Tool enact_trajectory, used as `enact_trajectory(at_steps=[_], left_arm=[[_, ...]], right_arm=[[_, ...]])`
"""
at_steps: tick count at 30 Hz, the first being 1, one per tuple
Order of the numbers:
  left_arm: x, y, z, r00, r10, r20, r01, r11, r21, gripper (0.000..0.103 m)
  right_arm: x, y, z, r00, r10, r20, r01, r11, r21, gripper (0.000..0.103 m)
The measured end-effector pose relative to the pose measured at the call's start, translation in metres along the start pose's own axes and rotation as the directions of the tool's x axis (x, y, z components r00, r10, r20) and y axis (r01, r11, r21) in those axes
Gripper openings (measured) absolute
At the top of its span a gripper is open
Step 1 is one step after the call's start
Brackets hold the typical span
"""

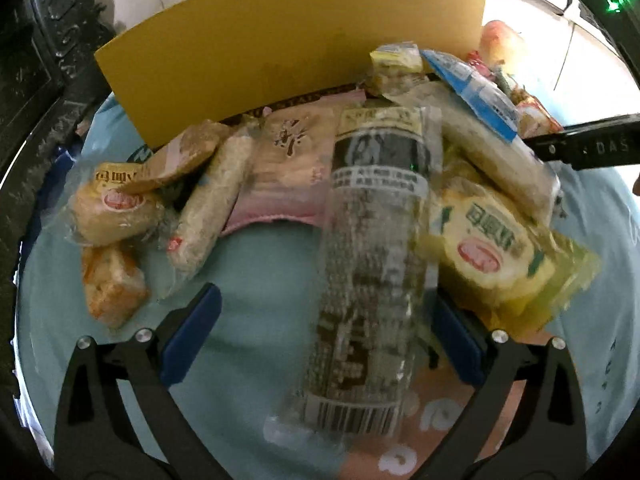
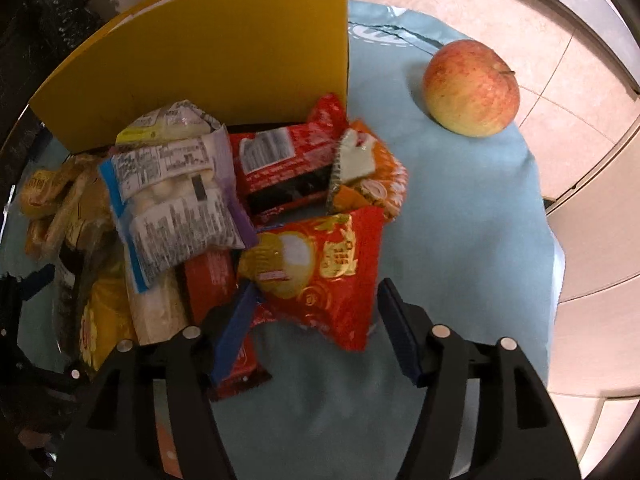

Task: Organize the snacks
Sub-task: 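Grasp a clear tube snack with left tool while right tool grasps red wafer pack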

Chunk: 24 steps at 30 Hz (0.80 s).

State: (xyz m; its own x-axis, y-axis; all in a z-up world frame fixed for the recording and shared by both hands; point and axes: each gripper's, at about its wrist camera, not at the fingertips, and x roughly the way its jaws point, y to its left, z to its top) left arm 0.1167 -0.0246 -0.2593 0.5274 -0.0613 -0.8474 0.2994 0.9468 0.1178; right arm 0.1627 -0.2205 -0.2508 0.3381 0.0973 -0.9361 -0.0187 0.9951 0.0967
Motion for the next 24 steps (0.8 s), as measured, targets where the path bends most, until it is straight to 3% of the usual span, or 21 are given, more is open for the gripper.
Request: enact_trajectory(at_steps=[6, 9, 12, 14, 16, 17, 18, 19, 21, 22, 24], left_arm=[[-0.009, 0.006, -0.003, 1.000, 0.012, 0.010, -0.012, 1.000, -0.015, 0.101], [-0.007, 0.015, -0.007, 0.999, 0.031, 0.006, -0.031, 0.999, -0.020, 0.101], [-0.008, 0.014, -0.008, 0.998, 0.060, 0.012, -0.060, 0.998, -0.007, 0.101], [-0.004, 0.020, -0.010, 0.998, 0.066, 0.013, -0.066, 0.998, -0.011, 0.101], [-0.002, 0.021, -0.010, 0.997, 0.073, 0.004, -0.072, 0.997, -0.031, 0.101], [-0.002, 0.022, -0.011, 0.997, 0.072, 0.001, -0.072, 0.997, -0.038, 0.101], [-0.002, 0.025, -0.012, 0.998, 0.069, -0.004, -0.069, 0.997, -0.044, 0.101], [0.000, 0.027, -0.013, 0.998, 0.063, -0.006, -0.063, 0.997, -0.047, 0.101], [-0.001, 0.028, -0.014, 0.999, 0.039, -0.007, -0.039, 0.998, -0.052, 0.097], [0.003, 0.025, -0.013, 1.000, 0.030, -0.004, -0.030, 0.998, -0.049, 0.093], [-0.001, 0.016, -0.012, 1.000, 0.008, 0.010, -0.008, 1.000, -0.014, 0.057]], right_arm=[[-0.018, -0.006, -0.002, 0.993, 0.103, 0.053, -0.106, 0.993, 0.048, 0.065], [-0.006, -0.002, -0.003, 0.998, 0.058, 0.001, -0.058, 0.998, 0.026, 0.066], [-0.007, 0.005, -0.002, 0.999, 0.034, 0.033, -0.034, 0.999, 0.001, 0.068], [0.000, 0.006, -0.001, 0.999, -0.028, 0.038, 0.029, 0.999, -0.025, 0.075], [0.013, 0.001, -0.004, 0.996, -0.075, -0.039, 0.073, 0.996, -0.043, 0.081], [0.013, 0.005, -0.005, 0.995, -0.091, -0.032, 0.088, 0.992, -0.086, 0.081], [0.011, 0.005, -0.006, 0.996, -0.083, -0.029, 0.080, 0.992, -0.099, 0.074], [0.008, 0.004, -0.006, 0.998, -0.066, -0.020, 0.064, 0.993, -0.096, 0.053], [0.004, 0.004, -0.006, 0.999, -0.054, -0.009, 0.053, 0.995, -0.090, 0.024], [0.002, 0.003, -0.007, 0.999, -0.036, -0.007, 0.036, 0.996, -0.077, 0.021], [-0.002, 0.001, -0.010, 1.000, 0.001, -0.008, -0.002, 0.998, -0.064, 0.019]])
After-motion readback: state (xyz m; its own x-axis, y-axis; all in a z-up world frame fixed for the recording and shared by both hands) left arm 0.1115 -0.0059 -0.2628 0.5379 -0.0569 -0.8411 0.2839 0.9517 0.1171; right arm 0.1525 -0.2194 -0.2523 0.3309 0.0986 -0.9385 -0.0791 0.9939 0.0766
